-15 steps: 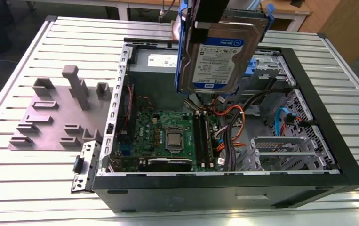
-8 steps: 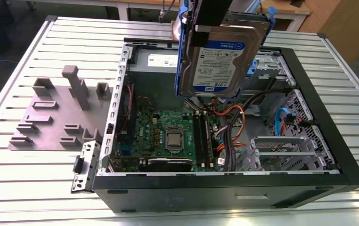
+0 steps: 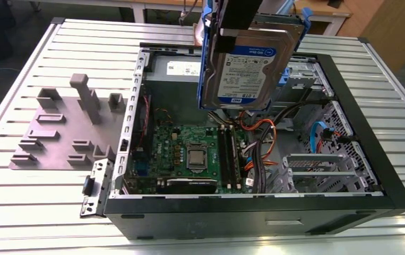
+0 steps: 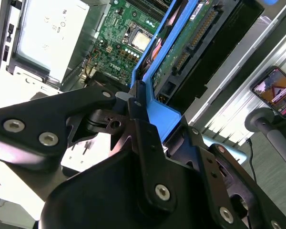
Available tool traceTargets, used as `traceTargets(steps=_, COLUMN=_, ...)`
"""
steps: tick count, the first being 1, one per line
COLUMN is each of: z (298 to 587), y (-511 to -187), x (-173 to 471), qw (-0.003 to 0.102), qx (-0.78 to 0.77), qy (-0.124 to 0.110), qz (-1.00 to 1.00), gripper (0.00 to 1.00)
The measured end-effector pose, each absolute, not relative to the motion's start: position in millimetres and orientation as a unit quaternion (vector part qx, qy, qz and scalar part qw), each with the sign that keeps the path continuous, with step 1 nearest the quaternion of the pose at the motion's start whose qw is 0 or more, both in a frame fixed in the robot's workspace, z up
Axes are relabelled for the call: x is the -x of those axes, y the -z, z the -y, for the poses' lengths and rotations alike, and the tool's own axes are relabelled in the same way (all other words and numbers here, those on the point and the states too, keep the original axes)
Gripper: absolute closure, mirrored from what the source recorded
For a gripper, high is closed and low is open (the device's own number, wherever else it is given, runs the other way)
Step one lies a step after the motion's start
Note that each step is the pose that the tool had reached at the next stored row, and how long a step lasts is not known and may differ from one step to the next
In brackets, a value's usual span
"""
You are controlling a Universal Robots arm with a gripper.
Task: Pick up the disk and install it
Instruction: 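Insert the disk into the insertion slot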
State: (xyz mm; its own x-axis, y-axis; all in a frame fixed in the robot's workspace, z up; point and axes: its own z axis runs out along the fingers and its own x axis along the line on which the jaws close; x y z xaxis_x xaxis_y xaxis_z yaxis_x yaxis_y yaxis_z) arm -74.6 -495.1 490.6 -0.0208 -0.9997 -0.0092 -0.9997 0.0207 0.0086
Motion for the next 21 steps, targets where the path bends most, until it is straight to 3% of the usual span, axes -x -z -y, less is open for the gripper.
traceTargets(steps=21, z=504, y=-490, x=61, qw=0.000, qx=0.700, qy=-0.006, qz=-0.714, gripper=0.64)
